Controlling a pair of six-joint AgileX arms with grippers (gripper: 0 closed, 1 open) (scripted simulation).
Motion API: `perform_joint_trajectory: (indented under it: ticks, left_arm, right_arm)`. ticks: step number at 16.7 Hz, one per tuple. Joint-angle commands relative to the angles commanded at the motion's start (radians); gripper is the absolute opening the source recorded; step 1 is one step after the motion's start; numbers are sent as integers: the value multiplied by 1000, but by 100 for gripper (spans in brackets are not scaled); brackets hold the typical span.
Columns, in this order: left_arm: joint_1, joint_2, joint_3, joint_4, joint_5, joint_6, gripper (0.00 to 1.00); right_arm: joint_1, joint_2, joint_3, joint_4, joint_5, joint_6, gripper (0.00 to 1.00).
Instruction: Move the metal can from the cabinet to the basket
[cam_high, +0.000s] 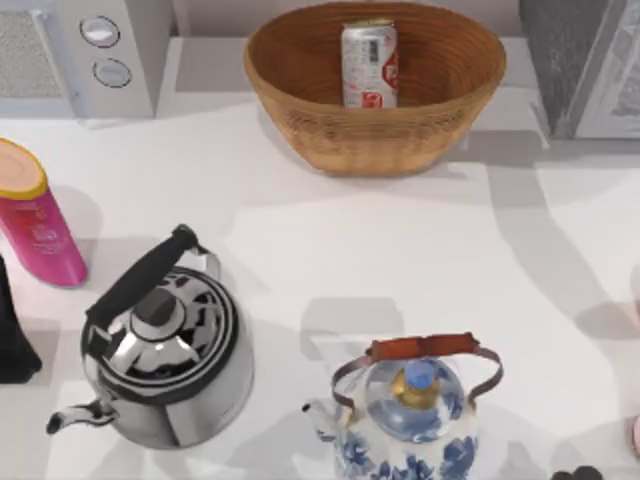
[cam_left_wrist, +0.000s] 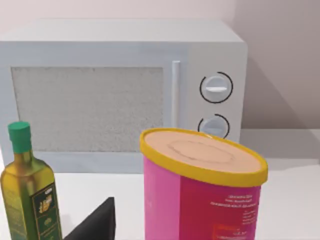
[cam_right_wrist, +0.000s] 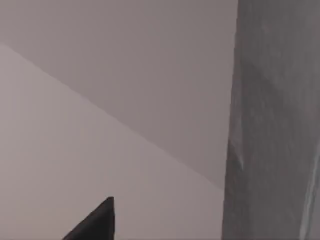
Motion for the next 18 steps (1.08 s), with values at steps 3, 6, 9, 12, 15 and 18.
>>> perform_joint_trajectory:
  ticks: [3,6,9,12,15,18]
  left_arm:
    - [0,0,0,0,0,0,100]
    - [0,0,0,0,0,0,100]
    - [0,0,0,0,0,0,100]
    - [0,0,0,0,0,0,100]
    - [0,0,0,0,0,0,100]
    - [0,0,0,0,0,0,100]
  right_arm:
    - [-93,-381,-242,-94,-93,-3,100]
    - [-186,-747,-480,-187,-189,-5,100]
    - [-273,-1040,-700,-273,-279,-7,100]
    - [-343,-1242,-878,-343,-352,-9,100]
    - [-385,-1350,-979,-386,-396,-10,100]
    - [-394,-1369,-997,-394,-404,-10,100]
